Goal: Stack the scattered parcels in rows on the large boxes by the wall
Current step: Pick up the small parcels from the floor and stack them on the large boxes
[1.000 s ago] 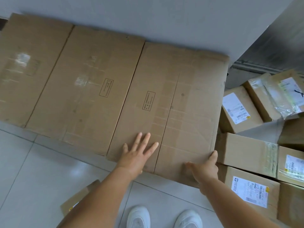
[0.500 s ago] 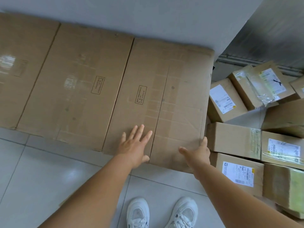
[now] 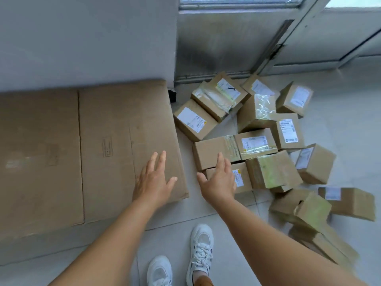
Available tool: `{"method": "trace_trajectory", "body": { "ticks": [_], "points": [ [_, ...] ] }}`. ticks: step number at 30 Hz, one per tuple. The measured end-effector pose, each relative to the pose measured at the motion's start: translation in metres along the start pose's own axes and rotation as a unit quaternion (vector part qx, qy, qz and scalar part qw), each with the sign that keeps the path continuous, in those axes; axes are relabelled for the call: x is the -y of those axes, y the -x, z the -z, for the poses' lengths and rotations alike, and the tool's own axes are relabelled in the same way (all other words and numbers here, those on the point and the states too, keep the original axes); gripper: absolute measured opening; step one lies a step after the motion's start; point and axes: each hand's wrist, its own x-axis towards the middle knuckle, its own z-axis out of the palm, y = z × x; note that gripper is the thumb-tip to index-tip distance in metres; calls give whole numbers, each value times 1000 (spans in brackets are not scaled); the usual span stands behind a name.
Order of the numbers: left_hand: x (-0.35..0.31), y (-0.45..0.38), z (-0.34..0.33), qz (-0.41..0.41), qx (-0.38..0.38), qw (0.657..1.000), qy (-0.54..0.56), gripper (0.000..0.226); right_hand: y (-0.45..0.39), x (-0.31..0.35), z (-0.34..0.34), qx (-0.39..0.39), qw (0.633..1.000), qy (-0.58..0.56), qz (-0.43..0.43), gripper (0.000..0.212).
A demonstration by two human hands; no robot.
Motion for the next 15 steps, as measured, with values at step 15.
{"method": "trace_trajectory", "body": {
  "ticks": [15],
  "points": [
    [-126, -23, -73, -146, 76, 981, -104, 81, -5, -146, 44, -47, 964, -196, -173, 91]
  ]
}}
